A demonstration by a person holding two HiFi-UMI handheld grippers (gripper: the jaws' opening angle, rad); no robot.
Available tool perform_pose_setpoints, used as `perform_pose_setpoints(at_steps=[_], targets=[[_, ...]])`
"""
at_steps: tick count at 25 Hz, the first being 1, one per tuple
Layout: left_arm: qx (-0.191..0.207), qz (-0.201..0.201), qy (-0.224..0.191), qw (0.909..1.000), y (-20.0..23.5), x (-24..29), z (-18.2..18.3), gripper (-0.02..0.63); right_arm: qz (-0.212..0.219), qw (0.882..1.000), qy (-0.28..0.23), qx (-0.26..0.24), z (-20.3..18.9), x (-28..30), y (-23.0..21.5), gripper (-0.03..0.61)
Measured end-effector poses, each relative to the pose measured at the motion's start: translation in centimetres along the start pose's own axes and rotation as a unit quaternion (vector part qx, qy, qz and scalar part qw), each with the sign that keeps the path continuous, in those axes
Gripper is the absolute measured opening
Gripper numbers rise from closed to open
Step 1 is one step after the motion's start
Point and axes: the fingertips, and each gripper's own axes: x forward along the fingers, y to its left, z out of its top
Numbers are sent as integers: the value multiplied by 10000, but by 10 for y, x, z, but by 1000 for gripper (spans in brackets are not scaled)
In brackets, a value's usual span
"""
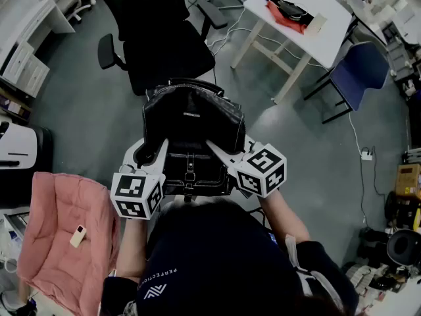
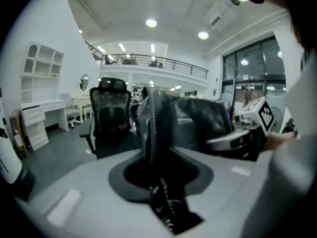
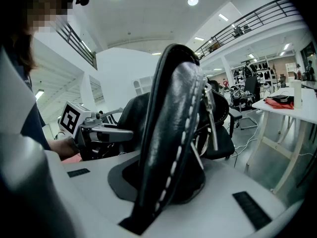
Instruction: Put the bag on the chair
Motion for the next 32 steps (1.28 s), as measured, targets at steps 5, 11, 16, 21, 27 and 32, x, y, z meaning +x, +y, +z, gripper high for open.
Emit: perform_pose_setpoints(at_steps=[5,11,16,21,27,32], targets=[[-92,74,45,9999,-12,8,-6,115,94,9999,57,56,-8,-8,-11,52],[-163,206,146,9995,-12,12,-14,115,231,9995,151,141,-15,-4,-17,57],[-209,284,181,9992,-3,20,-16,117,304,9992,200,166,-14,8,-24,58],[-261,230,239,9991,11,38,-13,118,254,9990,268,235,-9,22,-38,57],[-328,149,316,9989,38,76,-2,120,165,9987,366,328,6,52,-70,58],[-423,137,379,9983,75,104,10,121,140,9980,475,382,25,91,-91,58]])
